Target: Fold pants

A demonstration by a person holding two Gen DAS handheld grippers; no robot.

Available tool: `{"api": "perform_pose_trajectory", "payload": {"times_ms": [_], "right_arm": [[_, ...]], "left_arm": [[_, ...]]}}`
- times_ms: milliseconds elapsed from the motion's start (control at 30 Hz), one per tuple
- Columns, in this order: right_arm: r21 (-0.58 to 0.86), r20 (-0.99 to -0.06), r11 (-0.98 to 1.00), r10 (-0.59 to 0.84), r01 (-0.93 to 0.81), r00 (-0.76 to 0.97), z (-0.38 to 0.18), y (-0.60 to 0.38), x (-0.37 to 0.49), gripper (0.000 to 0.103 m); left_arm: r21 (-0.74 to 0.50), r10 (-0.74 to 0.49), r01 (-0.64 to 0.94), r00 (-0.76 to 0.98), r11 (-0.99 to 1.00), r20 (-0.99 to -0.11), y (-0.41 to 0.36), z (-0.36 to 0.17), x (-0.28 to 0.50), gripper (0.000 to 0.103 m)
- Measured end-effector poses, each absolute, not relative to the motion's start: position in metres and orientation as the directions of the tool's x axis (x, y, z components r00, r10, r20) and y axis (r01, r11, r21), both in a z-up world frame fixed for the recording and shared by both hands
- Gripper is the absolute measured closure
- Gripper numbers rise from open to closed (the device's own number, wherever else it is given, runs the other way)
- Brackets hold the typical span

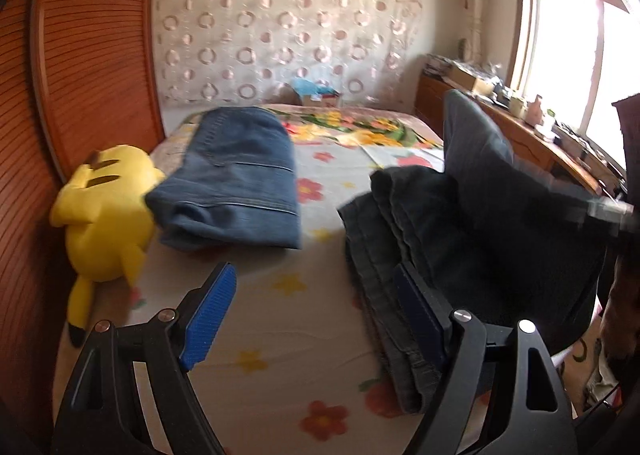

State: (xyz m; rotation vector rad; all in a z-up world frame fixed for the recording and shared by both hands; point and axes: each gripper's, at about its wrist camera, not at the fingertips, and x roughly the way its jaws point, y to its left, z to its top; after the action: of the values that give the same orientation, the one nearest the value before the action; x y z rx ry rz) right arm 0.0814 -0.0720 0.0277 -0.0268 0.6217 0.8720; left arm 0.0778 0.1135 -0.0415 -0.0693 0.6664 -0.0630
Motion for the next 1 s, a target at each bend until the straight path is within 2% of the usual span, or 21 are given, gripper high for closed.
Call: {"api": "perform_pose_trajectory", "payload": {"times_ms": [167,267,333,433,500,567,767,1000], "right_arm": [[0.225,-0.638,0.59,0.691,-0.775,0.34,-0.027,-0.026,0.077,0.094],[0.23,-0.672,0.596,0.669,-0.769,0.318,-0.051,-0.022,0.082,0.094],[0.226,-0.662,0.6,0.673,-0.768,0.331,-0.048,-0.025,0.083,0.093],[0.184,-0.666,0.621,0.649,-0.762,0.368,-0.034,-0.033,0.068,0.083],[0.146,-0.656,0.631,0.638,-0.762,0.403,-0.022,-0.039,0.057,0.069],[0.121,-0.637,0.639,0.637,-0.759,0.435,-0.007,-0.045,0.044,0.062],[0.081,-0.553,0.709,0.617,-0.701,0.56,0.022,-0.087,0.03,0.056],[0.02,-0.579,0.805,0.493,-0.593,0.65,-0.001,-0.098,0.055,0.056]], "left_arm": [[-0.095,-0.047,-0.015,0.79,0.995,-0.611,0.135,-0.04,0.075,0.021],[-0.098,-0.036,-0.03,0.793,0.995,-0.608,0.143,-0.04,0.074,0.021],[-0.099,-0.034,-0.033,0.791,0.995,-0.61,0.146,-0.041,0.074,0.021],[-0.1,-0.038,-0.03,0.791,0.995,-0.611,0.145,-0.041,0.076,0.021],[-0.1,-0.043,-0.022,0.793,0.995,-0.608,0.143,-0.041,0.076,0.021],[-0.099,-0.049,-0.014,0.795,0.995,-0.605,0.139,-0.039,0.076,0.021],[-0.09,-0.071,0.021,0.794,0.996,-0.603,0.124,-0.036,0.079,0.021],[-0.078,-0.129,0.102,0.792,0.992,-0.596,0.094,-0.029,0.103,0.021]]}}
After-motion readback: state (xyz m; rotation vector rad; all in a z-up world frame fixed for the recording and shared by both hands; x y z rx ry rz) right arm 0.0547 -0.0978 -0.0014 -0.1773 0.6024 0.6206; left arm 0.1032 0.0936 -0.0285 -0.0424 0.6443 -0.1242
